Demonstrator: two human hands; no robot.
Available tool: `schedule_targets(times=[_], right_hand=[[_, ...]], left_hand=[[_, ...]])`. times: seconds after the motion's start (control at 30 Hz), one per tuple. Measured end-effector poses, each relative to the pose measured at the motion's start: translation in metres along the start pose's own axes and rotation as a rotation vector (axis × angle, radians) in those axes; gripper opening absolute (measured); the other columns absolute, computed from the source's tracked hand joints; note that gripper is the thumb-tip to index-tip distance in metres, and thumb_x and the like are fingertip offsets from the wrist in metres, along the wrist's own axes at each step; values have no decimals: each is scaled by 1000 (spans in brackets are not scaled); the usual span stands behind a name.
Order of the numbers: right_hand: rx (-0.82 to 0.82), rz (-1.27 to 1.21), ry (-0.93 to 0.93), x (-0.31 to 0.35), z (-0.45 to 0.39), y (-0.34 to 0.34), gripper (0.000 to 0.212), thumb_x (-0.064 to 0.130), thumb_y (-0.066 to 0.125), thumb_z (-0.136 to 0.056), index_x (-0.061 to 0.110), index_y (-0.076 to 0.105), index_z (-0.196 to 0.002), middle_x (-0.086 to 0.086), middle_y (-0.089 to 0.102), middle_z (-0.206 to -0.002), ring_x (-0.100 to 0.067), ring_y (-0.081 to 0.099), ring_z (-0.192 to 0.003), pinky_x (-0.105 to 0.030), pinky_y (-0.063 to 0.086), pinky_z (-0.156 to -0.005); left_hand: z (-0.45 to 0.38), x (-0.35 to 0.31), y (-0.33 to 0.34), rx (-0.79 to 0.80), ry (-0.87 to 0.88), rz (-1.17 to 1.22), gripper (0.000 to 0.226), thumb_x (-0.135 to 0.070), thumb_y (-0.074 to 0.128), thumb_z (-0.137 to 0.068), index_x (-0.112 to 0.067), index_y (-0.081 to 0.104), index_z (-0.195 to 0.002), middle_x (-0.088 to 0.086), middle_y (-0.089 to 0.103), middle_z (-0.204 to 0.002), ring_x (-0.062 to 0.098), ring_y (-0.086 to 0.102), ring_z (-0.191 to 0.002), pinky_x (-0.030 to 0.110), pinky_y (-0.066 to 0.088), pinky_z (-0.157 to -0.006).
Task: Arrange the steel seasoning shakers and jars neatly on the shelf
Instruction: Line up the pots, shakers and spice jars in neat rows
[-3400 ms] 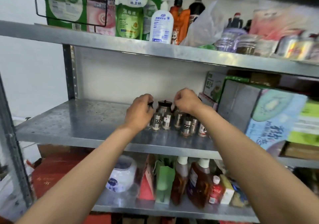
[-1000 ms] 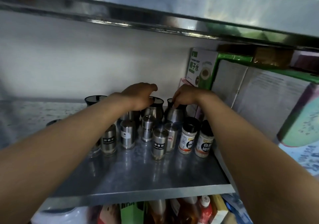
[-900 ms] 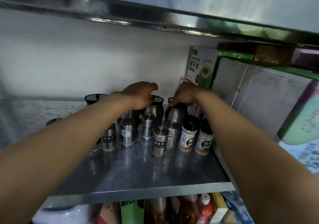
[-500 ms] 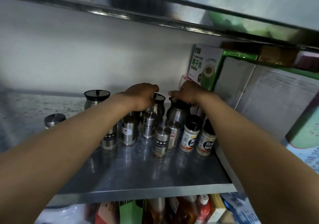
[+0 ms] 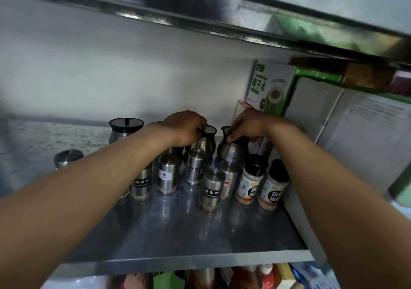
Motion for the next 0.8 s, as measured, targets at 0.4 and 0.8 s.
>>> schedule_targets(times=[0.4,0.8], right_hand=[[-91,59,48,-5,-2,-1,50,48,80,-73,8,73,-103,-4,27,-159,-22,41,-135,-33,57,-70],[-393,-40,72,-5,-4,-29,27,29,59,-85,4,60,-76,-11,61,-134,-25,66,-105,-35,56,-87]], left_hand=[[-7,3,-1,17,3,17,22,-16,53,-90,-18,64,-109,5,62,-114,24,57,-101,37,50,-87],[-19,6,-2,49,-19,2,49,-50,66,-81,-15,61,-115,5,58,-114,24,54,-107,39,48,-90]])
Point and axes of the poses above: each hand's wrist, its own z-axis away from the middle knuckle, its own y-axis out of the palm, x = y × z, the point moved 9 cm from there along -z, towards the middle knuckle
